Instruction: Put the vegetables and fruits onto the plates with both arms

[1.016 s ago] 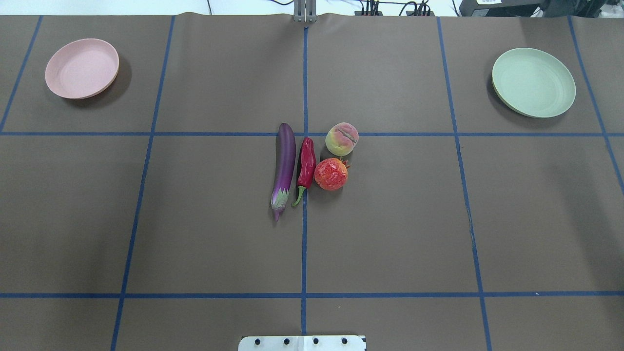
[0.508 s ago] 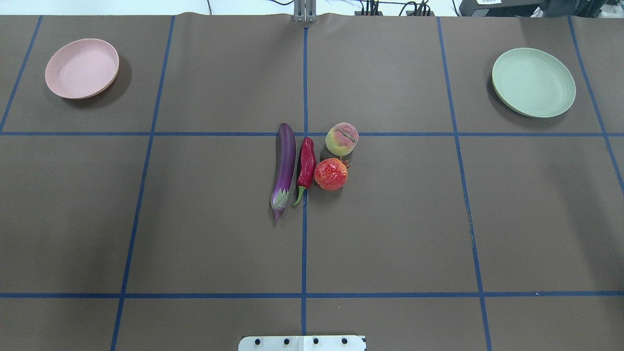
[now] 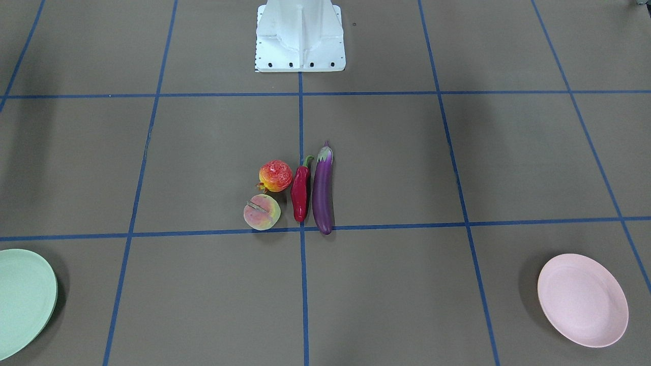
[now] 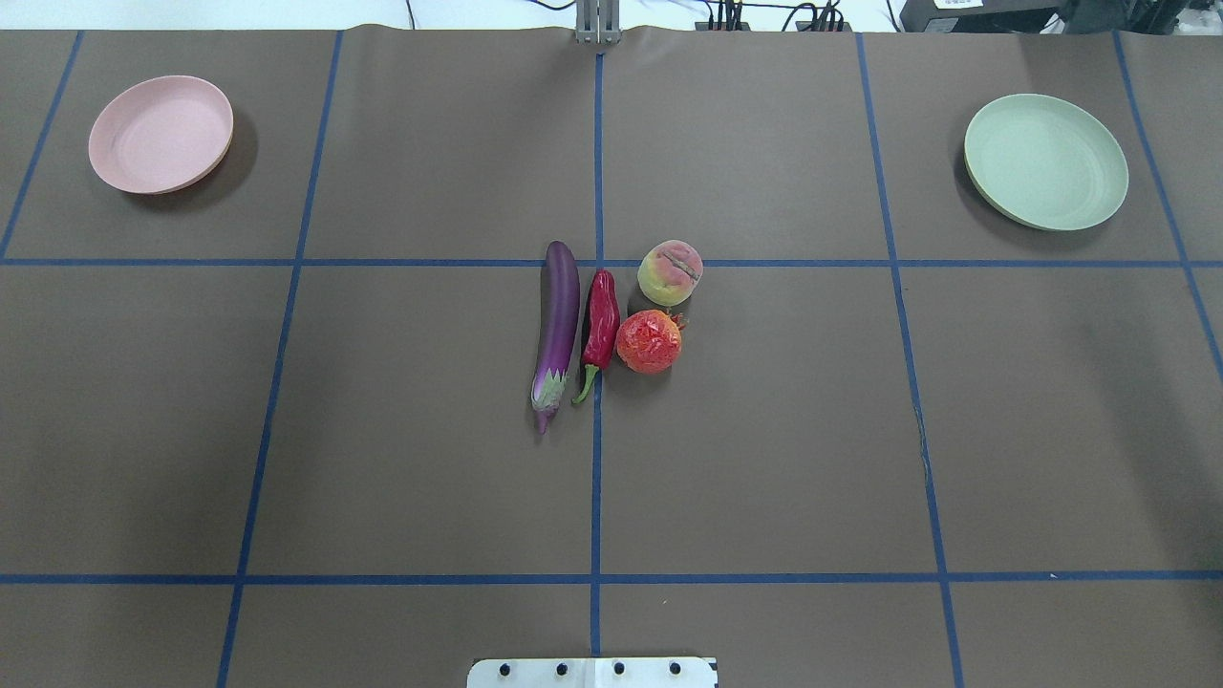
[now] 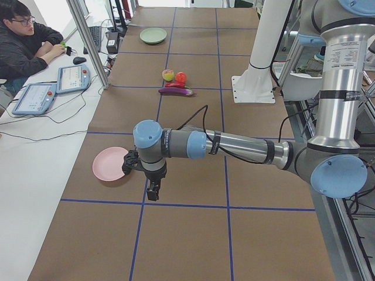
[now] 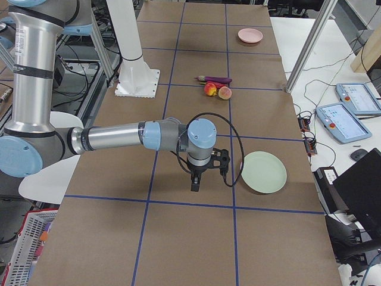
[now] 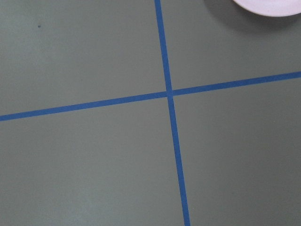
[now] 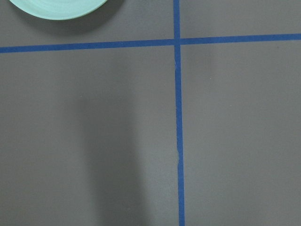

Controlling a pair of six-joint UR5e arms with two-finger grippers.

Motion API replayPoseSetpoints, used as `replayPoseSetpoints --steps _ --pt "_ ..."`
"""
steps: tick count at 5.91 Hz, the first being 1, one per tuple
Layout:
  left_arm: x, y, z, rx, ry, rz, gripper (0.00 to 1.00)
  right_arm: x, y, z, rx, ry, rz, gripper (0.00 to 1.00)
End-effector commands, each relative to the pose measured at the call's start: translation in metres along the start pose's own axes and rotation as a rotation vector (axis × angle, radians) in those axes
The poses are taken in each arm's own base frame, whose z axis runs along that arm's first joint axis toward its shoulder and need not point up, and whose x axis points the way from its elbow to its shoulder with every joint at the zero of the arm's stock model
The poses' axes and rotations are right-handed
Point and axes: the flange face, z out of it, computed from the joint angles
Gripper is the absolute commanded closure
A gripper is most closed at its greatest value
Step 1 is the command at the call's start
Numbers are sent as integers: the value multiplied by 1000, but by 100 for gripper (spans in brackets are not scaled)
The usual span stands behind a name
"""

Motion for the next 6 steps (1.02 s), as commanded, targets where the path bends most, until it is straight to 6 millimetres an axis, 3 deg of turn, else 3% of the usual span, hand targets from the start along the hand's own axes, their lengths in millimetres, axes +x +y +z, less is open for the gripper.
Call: replayPoseSetpoints --steps 1,2,3,4,5,6 --pt "33 -37 -30 66 4 69 0 -4 1 0 -1 -42 2 0" --pt "66 -59 -59 79 1 91 0 -2 4 3 -8 -51 11 0" --pt "128 -72 -65 38 6 158 0 -8 -2 -2 2 -54 6 0" --pt "172 -94 -71 17 20 201 0 -27 -20 -19 39 -55 -38 0" --pt "194 -104 -75 28 37 139 0 -24 -25 -15 32 -55 -31 0" --pt "261 -126 -71 18 50 131 0 -24 -25 -12 25 -85 -28 0"
